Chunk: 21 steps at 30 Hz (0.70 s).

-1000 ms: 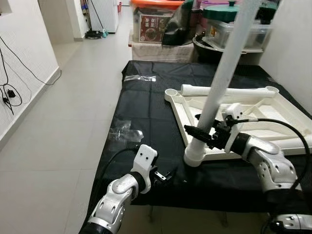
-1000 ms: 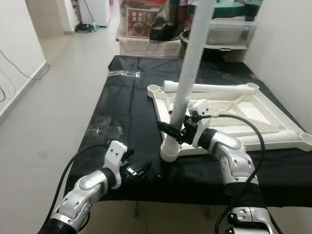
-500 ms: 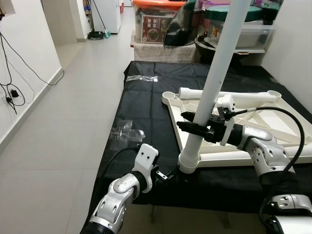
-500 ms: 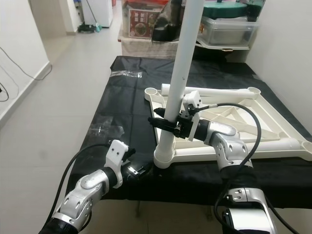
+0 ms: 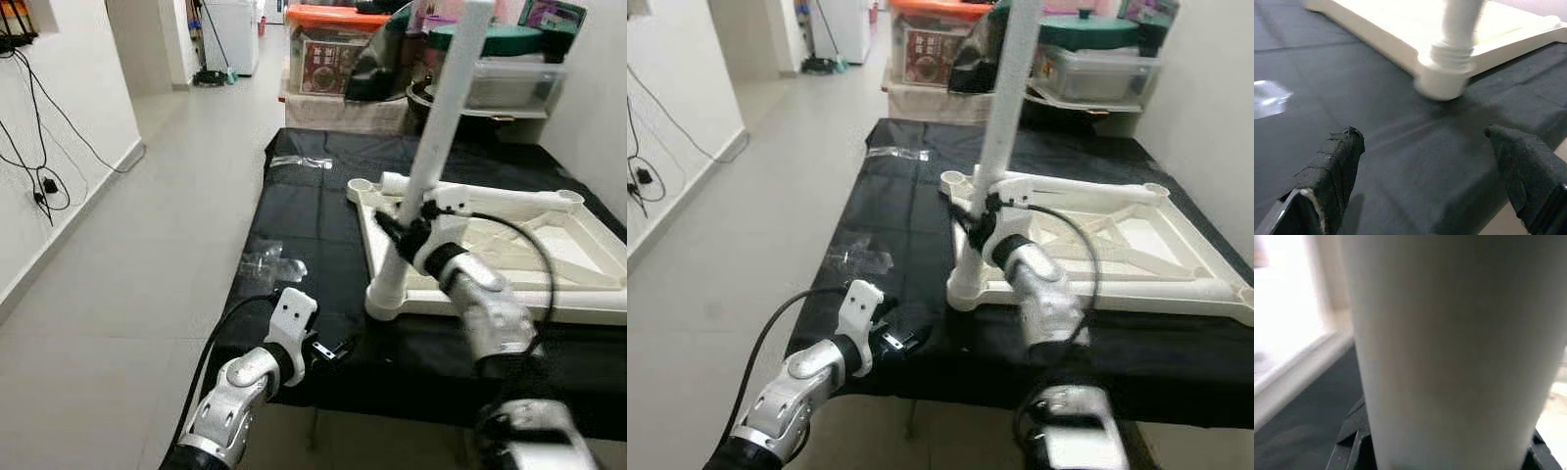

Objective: Building children table

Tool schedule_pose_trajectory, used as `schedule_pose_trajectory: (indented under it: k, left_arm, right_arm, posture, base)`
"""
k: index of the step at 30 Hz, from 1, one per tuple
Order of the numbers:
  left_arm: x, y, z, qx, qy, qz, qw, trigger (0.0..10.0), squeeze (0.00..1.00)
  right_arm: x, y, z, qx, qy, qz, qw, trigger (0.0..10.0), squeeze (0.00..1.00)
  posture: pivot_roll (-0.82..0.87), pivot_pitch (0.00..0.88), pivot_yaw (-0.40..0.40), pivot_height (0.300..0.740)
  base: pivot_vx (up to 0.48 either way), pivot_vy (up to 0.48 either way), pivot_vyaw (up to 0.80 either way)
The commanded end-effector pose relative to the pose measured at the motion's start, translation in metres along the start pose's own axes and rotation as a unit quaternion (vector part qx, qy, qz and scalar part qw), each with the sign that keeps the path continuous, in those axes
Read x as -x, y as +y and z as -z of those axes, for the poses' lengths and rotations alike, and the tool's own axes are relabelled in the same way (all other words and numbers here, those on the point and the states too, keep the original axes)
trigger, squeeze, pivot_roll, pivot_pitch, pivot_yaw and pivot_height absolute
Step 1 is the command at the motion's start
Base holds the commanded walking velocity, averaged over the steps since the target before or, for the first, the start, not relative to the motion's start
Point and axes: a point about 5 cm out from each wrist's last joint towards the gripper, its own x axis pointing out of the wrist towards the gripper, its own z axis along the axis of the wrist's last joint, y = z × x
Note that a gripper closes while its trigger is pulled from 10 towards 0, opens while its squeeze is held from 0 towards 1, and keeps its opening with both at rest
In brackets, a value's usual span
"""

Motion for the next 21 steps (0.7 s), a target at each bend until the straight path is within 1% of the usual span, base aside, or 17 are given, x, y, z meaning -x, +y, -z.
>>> schedule_pose_trajectory:
  k: [1, 3, 4, 6, 7, 8, 9, 10, 12, 13, 14, 15, 16, 18, 19, 20, 21]
  left_arm:
    - [0.0, 0.003, 0.004, -0.001, 0.009, -0.003, 1.0, 10.0, 0.0]
    - [0.0, 0.003, 0.004, -0.002, 0.01, -0.005, 1.0, 10.0, 0.0]
    - [0.0, 0.003, 0.004, -0.002, 0.01, -0.005, 1.0, 10.0, 0.0]
    - [0.0, 0.003, 0.004, -0.003, 0.009, -0.006, 1.0, 10.0, 0.0]
    - [0.001, 0.004, 0.004, -0.003, 0.01, -0.007, 1.0, 10.0, 0.0]
    - [0.001, 0.004, 0.004, -0.003, 0.01, -0.007, 1.0, 10.0, 0.0]
    - [0.001, 0.004, 0.004, -0.003, 0.01, -0.007, 1.0, 10.0, 0.0]
    - [0.001, 0.004, 0.004, -0.003, 0.01, -0.008, 1.0, 10.0, 0.0]
    - [0.001, 0.004, 0.004, -0.004, 0.01, -0.008, 1.0, 10.0, 0.0]
    - [0.001, 0.004, 0.004, -0.003, 0.01, -0.008, 1.0, 10.0, 0.0]
    - [0.001, 0.004, 0.004, -0.003, 0.01, -0.008, 1.0, 10.0, 0.0]
    - [0.001, 0.004, 0.004, -0.003, 0.01, -0.008, 1.0, 10.0, 0.0]
    - [0.001, 0.004, 0.004, -0.003, 0.01, -0.008, 1.0, 10.0, 0.0]
    - [0.001, 0.005, 0.004, -0.003, 0.011, -0.007, 1.0, 10.0, 0.0]
    - [0.001, 0.005, 0.004, -0.003, 0.011, -0.007, 1.0, 10.0, 0.0]
    - [0.001, 0.005, 0.004, -0.004, 0.011, -0.007, 1.0, 10.0, 0.0]
    - [0.001, 0.005, 0.004, -0.004, 0.011, -0.007, 1.0, 10.0, 0.0]
  right_arm:
    - [0.011, -0.035, 0.009, -0.007, 0.019, 0.132, 0.991, 0.0, 0.0]
    - [0.018, -0.032, 0.012, -0.041, 0.018, 0.186, 0.982, 0.0, 0.0]
    - [0.018, -0.032, 0.012, -0.041, 0.018, 0.186, 0.982, 0.0, 0.0]
    - [0.022, -0.025, 0.013, -0.06, 0.014, 0.229, 0.972, 0.0, 0.0]
    - [0.022, -0.02, 0.012, -0.071, 0.012, 0.239, 0.968, 0.0, 0.0]
    - [0.022, -0.02, 0.012, -0.071, 0.012, 0.239, 0.968, 0.0, 0.0]
    - [0.02, -0.015, 0.011, -0.071, 0.007, 0.237, 0.969, 0.0, 0.0]
    - [0.017, -0.009, 0.01, -0.078, 0.005, 0.223, 0.972, 2.7, 0.0]
    - [0.016, -0.006, 0.01, -0.082, 0.005, 0.212, 0.974, 2.7, 0.0]
    - [0.014, 0.0, 0.008, -0.076, -0.002, 0.191, 0.979, 10.0, 0.64]
    - [0.014, 0.003, 0.007, -0.073, -0.007, 0.178, 0.981, 10.0, 0.64]
    - [0.014, 0.006, 0.006, -0.066, -0.015, 0.167, 0.984, 10.0, 1.0]
    - [0.014, 0.006, 0.006, -0.066, -0.015, 0.167, 0.984, 10.0, 1.0]
    - [0.012, 0.008, 0.004, -0.063, -0.033, 0.135, 0.988, 10.0, 1.0]
    - [0.011, 0.008, 0.003, -0.075, -0.045, 0.103, 0.991, 10.0, 0.0]
    - [0.011, 0.008, 0.002, -0.08, -0.053, 0.068, 0.993, 10.0, 0.0]
    - [0.011, 0.008, 0.002, -0.08, -0.053, 0.068, 0.993, 10.0, 0.0]
  posture:
    - [0.02, 0.0, -0.028, 0.74]
    - [0.02, 0.0, -0.03, 0.74]
    - [0.02, 0.0, -0.03, 0.74]
    - [0.02, 0.0, -0.03, 0.74]
    - [0.02, 0.0, -0.03, 0.74]
    - [0.02, 0.0, -0.03, 0.74]
    - [0.02, 0.0, -0.03, 0.74]
    - [0.02, 0.0, -0.03, 0.74]
    - [0.02, 0.0, -0.03, 0.74]
    - [0.02, 0.0, -0.03, 0.74]
    - [0.02, 0.0, -0.03, 0.74]
    - [0.02, 0.0, -0.03, 0.74]
    - [0.02, 0.0, -0.03, 0.74]
    - [0.04, 0.0, -0.038, 0.74]
    - [0.04, 0.0, -0.034, 0.74]
    - [0.04, 0.0, -0.034, 0.74]
    - [0.04, 0.0, -0.034, 0.74]
  base:
    - [0.0, 0.0, 0.0]
    - [0.0, 0.0, 0.0]
    - [0.0, 0.0, 0.0]
    - [0.0, 0.0, 0.0]
    - [0.0, 0.0, 0.0]
    - [0.0, 0.0, 0.0]
    - [0.0, 0.0, 0.0]
    - [0.0, 0.0, 0.0]
    - [0.0, 0.0, 0.0]
    - [0.0, 0.0, 0.0]
    - [0.0, 0.0, 0.0]
    - [0.0, 0.0, 0.0]
    - [0.0, 0.0, 0.0]
    - [0.0, 0.0, 0.0]
    - [0.0, 0.0, 0.0]
    - [0.0, 0.0, 0.0]
    - [0.0, 0.0, 0.0]
